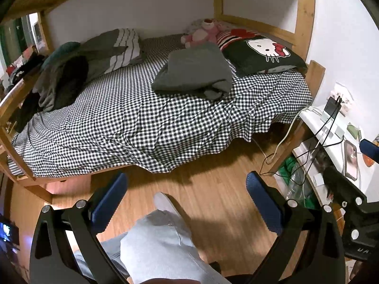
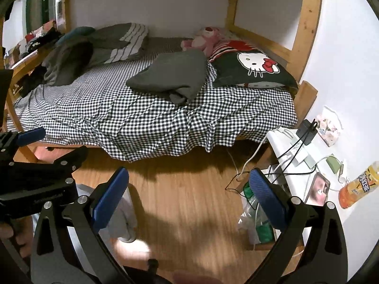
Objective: Fold large clothes
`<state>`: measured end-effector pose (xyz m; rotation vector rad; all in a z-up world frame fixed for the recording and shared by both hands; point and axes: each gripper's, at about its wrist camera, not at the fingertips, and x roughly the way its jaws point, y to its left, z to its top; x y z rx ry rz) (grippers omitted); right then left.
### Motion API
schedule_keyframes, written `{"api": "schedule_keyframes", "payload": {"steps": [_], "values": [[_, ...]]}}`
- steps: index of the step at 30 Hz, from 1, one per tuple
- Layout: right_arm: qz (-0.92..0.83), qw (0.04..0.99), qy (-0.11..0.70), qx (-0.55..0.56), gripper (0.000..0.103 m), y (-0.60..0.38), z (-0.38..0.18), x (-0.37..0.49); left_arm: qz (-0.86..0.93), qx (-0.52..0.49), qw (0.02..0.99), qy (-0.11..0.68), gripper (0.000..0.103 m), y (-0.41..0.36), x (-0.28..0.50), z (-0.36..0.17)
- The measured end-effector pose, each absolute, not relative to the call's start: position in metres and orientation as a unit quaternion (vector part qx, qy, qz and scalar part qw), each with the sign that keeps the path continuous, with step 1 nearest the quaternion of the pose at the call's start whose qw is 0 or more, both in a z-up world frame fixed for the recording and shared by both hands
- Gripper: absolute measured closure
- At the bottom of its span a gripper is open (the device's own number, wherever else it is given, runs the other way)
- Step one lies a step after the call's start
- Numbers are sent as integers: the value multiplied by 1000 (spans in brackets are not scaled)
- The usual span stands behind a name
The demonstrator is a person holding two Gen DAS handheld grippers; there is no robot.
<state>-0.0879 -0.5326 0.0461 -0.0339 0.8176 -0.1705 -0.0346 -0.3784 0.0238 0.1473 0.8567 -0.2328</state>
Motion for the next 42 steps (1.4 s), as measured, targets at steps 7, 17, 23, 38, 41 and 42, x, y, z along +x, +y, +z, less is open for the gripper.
{"api": "schedule_keyframes", "payload": {"steps": [7, 17, 23, 38, 41, 42], "values": [[-71, 914, 400, -23, 3, -527, 43, -86, -105, 75, 898, 421, 5, -378, -32, 20], [-69, 914, 398, -20, 3, -529, 43, -85, -105, 75, 898, 420, 5, -379, -35, 22], [-68, 914, 398, -22, 3, -530, 42, -85, -107, 75, 897, 422, 5, -379, -35, 22], [-66, 914, 399, -25, 3, -526, 41, -84, -107, 76, 896, 423, 5, -377, -34, 21], [-66, 914, 400, -25, 3, -526, 41, -84, -105, 77, 897, 423, 5, -378, -35, 21], [-66, 914, 400, -26, 3, -525, 41, -84, -104, 77, 897, 423, 5, -377, -35, 21]]}}
